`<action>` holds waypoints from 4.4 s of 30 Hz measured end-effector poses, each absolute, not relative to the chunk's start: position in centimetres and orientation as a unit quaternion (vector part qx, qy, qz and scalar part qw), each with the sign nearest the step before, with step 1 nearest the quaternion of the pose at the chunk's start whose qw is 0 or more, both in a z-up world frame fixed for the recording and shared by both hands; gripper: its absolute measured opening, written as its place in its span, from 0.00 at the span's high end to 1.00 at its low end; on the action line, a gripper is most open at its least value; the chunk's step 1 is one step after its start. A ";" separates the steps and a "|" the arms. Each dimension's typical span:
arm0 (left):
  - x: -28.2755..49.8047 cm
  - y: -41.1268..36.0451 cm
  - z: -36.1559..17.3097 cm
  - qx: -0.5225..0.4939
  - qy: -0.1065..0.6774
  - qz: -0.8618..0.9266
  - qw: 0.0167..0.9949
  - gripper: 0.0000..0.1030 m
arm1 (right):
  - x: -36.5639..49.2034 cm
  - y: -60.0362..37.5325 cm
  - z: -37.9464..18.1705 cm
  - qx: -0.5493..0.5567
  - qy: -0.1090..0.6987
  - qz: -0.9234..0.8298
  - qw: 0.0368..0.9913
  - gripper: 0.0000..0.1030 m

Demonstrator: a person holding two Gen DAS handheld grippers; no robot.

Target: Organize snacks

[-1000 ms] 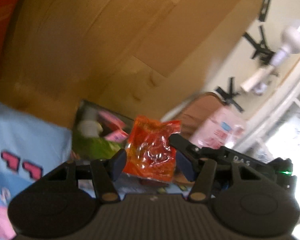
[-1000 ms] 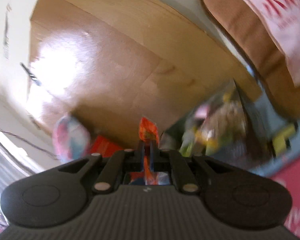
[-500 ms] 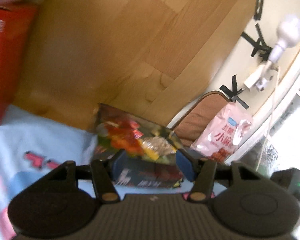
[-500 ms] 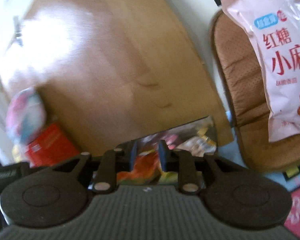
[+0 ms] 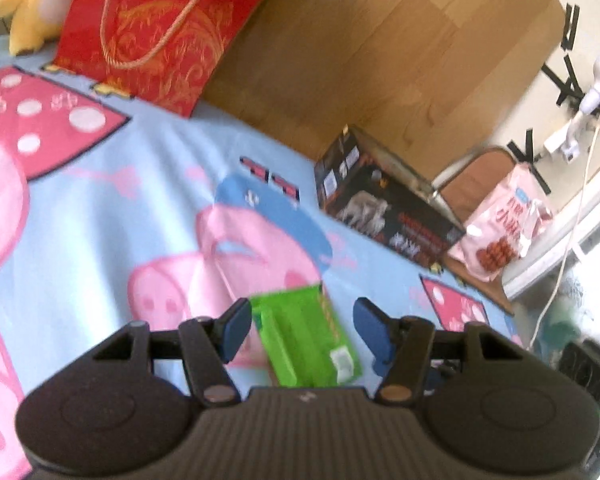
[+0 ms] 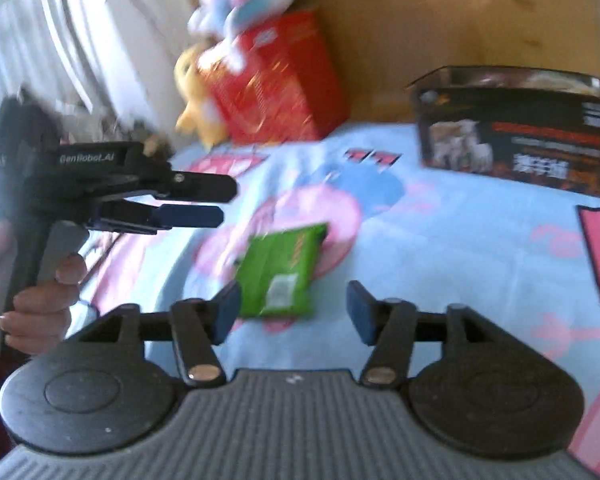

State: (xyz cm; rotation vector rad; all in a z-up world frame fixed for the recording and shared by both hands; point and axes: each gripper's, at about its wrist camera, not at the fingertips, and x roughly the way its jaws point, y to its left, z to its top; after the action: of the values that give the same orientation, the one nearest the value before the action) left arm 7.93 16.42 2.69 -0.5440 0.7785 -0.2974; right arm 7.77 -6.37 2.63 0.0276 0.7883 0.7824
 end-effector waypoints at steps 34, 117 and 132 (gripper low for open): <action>11.1 8.0 1.5 -0.164 0.420 -0.190 0.872 0.58 | 5.5 -8.1 1.0 -0.077 0.348 0.262 0.897 0.40; -0.6 0.2 3.8 -0.012 0.333 -0.047 0.942 0.00 | -3.8 -17.5 4.0 0.142 0.291 0.111 0.940 0.40; -1.3 -0.2 3.9 0.001 0.320 -0.046 0.946 0.00 | -4.1 -18.0 4.2 0.157 0.282 0.099 0.941 0.35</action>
State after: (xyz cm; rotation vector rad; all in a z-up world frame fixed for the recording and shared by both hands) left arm -1.27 -0.19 3.94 0.0014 0.6511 -0.0940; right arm -4.14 -17.99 4.21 0.3200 0.5743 0.2023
